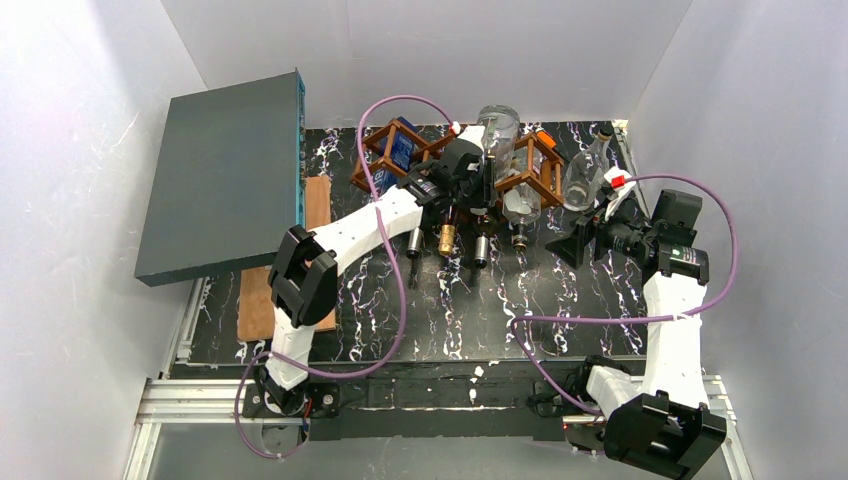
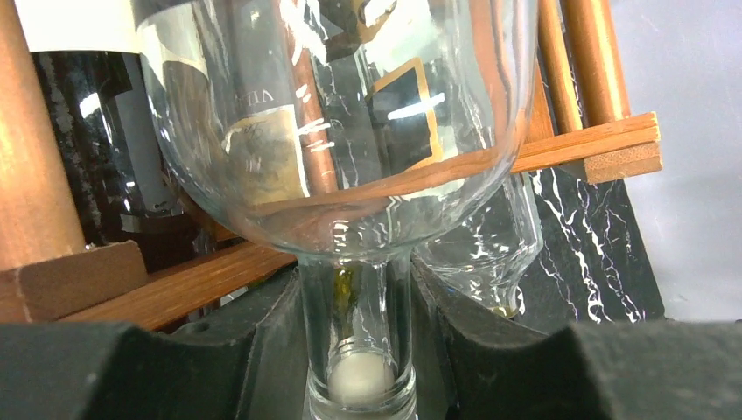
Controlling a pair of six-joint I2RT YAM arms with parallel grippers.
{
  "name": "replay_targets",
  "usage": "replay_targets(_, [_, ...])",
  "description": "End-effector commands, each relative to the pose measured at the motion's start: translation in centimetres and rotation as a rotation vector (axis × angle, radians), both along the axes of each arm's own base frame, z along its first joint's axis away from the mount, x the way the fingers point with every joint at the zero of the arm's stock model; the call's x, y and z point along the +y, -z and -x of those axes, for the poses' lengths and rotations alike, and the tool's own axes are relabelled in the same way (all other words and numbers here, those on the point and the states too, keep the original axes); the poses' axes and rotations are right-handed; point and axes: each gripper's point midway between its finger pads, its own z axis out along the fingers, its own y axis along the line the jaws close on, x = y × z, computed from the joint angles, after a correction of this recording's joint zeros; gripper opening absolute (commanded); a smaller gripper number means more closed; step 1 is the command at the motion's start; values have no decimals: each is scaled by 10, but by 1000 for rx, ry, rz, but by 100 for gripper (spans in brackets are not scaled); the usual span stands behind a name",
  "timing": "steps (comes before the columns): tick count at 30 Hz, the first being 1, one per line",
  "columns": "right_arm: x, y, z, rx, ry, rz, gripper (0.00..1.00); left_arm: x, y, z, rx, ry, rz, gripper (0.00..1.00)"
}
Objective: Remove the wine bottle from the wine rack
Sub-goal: Pick up the wine bottle from the wine rack.
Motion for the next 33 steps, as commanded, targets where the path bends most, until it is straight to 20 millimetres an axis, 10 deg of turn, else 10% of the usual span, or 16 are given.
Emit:
replay_targets(1, [3, -7, 0, -39, -21, 5, 98, -8, -39, -14, -115, 24, 54, 8])
replay_targets(15, [3, -7, -1, -39, -23, 3, 98, 12, -115, 1, -349, 94, 93, 0])
replay_targets(33, [3, -7, -2, -49, -38, 18, 98, 25, -137, 21, -412, 158, 101, 0])
